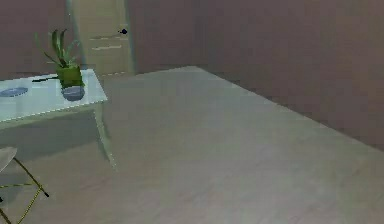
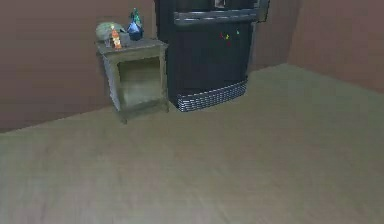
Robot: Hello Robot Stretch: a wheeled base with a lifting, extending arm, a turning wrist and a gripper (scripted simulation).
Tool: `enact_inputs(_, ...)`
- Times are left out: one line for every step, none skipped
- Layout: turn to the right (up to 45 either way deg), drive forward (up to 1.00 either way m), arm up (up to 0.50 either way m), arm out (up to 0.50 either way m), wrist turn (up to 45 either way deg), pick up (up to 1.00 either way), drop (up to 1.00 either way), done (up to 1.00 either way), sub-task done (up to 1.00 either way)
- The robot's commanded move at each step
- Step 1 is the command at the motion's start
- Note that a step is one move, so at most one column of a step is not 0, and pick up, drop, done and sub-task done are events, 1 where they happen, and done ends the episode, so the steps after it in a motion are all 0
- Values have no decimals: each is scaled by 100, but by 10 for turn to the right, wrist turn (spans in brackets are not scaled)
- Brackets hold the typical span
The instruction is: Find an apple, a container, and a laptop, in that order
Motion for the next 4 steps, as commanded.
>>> enact_inputs(-360,0,0,0,0,0,0,0,0)
enact_inputs(0,60,0,0,0,0,0,0,0)
enact_inputs(-450,0,0,0,0,0,0,0,0)
enact_inputs(-60,0,0,0,0,0,0,0,0)
